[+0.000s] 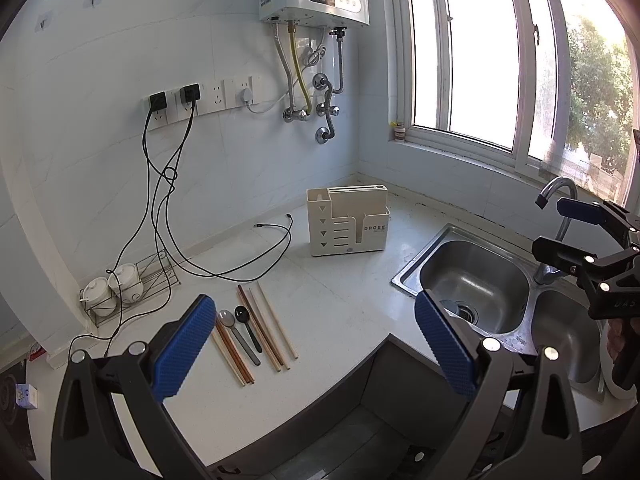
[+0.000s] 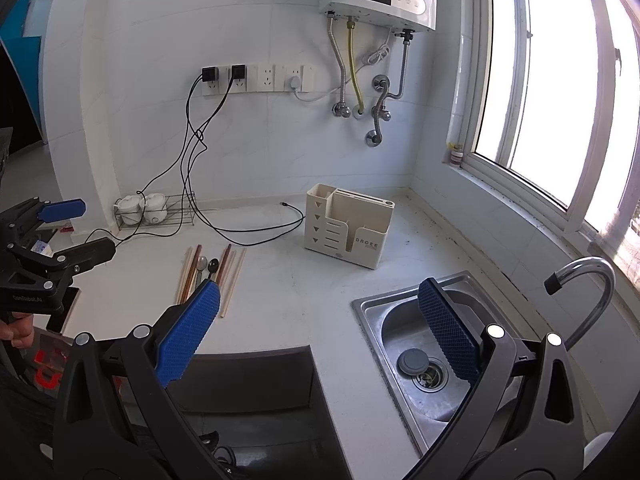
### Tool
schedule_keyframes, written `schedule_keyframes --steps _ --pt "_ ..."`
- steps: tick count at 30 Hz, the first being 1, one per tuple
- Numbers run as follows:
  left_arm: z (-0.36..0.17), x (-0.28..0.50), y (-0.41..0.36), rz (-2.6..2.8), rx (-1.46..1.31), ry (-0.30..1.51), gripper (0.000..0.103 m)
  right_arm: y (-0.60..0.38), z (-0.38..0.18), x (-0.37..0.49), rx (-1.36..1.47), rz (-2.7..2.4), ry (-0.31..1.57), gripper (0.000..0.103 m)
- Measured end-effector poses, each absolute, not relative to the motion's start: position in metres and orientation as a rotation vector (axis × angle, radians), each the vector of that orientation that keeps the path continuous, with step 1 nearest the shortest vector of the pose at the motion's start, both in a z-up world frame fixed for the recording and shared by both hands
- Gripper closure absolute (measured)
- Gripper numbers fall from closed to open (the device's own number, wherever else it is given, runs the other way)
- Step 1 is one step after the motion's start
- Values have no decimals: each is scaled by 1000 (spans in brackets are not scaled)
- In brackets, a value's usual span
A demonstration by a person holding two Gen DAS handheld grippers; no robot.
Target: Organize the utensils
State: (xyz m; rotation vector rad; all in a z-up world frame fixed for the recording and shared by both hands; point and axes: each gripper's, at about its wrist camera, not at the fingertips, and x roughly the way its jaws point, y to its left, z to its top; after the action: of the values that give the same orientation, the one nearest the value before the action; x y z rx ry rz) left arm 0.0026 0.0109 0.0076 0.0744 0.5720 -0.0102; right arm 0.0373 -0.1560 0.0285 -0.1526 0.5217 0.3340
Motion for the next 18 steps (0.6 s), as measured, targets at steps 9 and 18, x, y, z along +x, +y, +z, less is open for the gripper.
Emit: schedule_keyframes --steps 9,18 --pt "7 6 8 -16 75 579 5 -160 27 37 -140 334 518 8" --pt "6 7 6 -14 79 579 5 -161 27 39 -137 337 517 8"
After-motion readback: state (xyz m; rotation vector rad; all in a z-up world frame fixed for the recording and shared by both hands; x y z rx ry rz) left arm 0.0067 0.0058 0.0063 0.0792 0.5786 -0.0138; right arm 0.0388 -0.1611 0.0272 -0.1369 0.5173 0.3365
